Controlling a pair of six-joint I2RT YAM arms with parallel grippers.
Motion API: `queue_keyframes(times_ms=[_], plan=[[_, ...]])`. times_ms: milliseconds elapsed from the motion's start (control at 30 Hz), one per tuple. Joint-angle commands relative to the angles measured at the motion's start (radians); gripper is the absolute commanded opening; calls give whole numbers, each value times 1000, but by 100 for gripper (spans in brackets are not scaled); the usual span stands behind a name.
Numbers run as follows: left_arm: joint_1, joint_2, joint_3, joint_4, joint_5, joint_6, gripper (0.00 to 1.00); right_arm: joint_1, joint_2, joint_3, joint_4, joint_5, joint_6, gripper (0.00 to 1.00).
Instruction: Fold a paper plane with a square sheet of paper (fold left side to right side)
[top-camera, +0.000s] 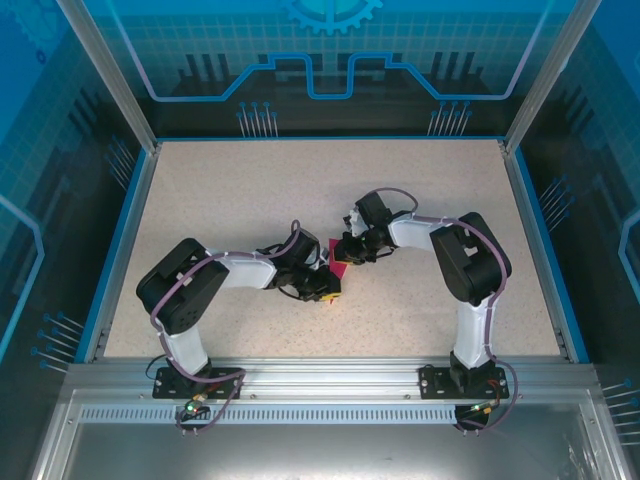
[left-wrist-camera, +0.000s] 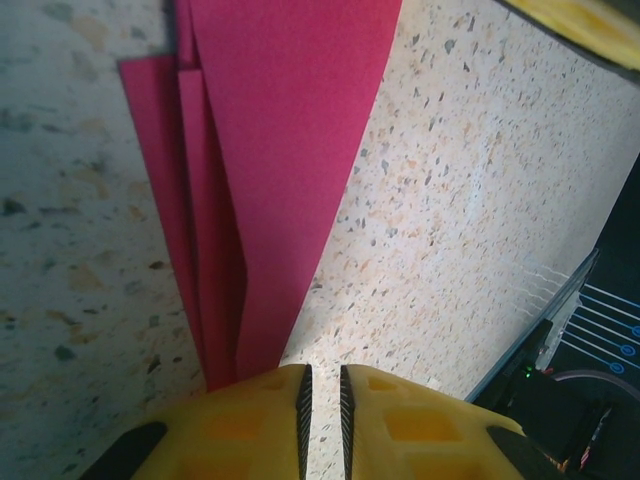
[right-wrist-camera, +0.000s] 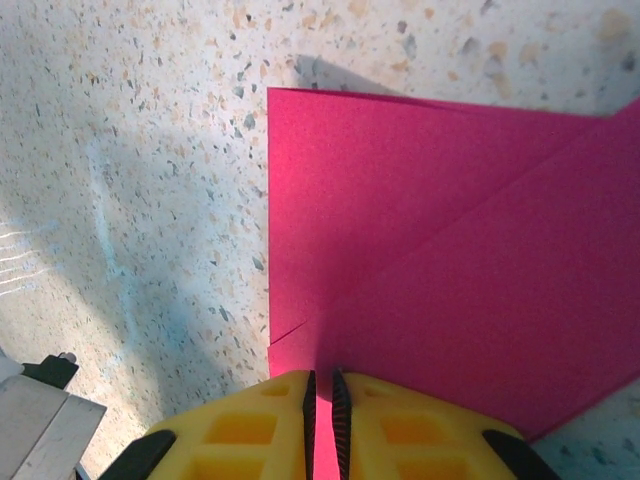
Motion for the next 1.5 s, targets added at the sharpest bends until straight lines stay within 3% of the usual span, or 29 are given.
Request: queue_keyframes(times_ms=[0, 600, 900, 1133, 1467], plan=[[-5, -16, -30, -38, -33, 5, 19, 6, 42, 4, -62, 72, -21, 17], [-4, -52, -103, -29, -53, -19, 17, 4, 51, 19, -97, 89, -39, 17], [10, -99, -189, 53, 10, -66, 13, 4, 51, 22, -102, 88, -40, 17], [60, -217, -93, -36, 50, 10, 17, 5, 49, 22, -96, 79, -35, 16], [54, 5, 75, 21, 124, 38, 17, 9, 52, 22, -93, 75, -32, 16]])
